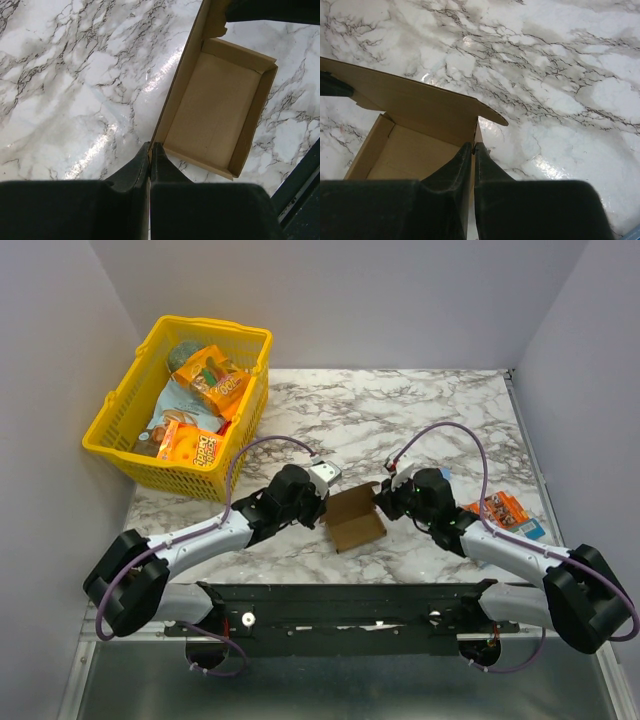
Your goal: Fold the paper box
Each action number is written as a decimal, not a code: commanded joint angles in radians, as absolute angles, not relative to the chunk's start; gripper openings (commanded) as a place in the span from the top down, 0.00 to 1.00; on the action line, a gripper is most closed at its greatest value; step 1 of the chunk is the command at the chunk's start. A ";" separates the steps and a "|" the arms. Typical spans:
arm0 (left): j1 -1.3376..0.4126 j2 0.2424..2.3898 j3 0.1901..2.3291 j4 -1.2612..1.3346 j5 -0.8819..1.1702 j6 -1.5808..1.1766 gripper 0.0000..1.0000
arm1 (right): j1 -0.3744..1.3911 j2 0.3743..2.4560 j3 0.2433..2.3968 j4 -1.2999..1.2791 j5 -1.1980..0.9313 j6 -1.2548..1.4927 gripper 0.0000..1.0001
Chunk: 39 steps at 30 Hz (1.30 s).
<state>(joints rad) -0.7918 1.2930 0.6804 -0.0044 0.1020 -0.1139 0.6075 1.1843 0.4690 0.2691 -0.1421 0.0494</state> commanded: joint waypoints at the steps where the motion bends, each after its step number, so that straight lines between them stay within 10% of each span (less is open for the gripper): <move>1: -0.798 1.322 0.721 0.063 0.172 -0.078 0.99 | 0.624 1.209 0.477 0.319 -0.273 0.061 0.86; 7: -0.798 1.305 0.745 0.005 0.250 -0.060 1.00 | 0.620 1.221 0.567 0.143 -0.091 0.147 0.84; 13: -0.795 1.250 0.762 -0.093 0.317 -0.055 1.00 | 0.614 1.102 0.633 -0.073 -0.092 0.164 0.54; 19: -0.775 1.212 0.807 -0.182 0.439 -0.038 1.00 | 0.612 0.982 0.666 -0.207 -0.087 0.152 0.45; 39: -0.715 1.220 0.862 -0.259 0.598 -0.032 1.00 | 0.612 0.888 0.718 -0.308 -0.182 0.080 0.68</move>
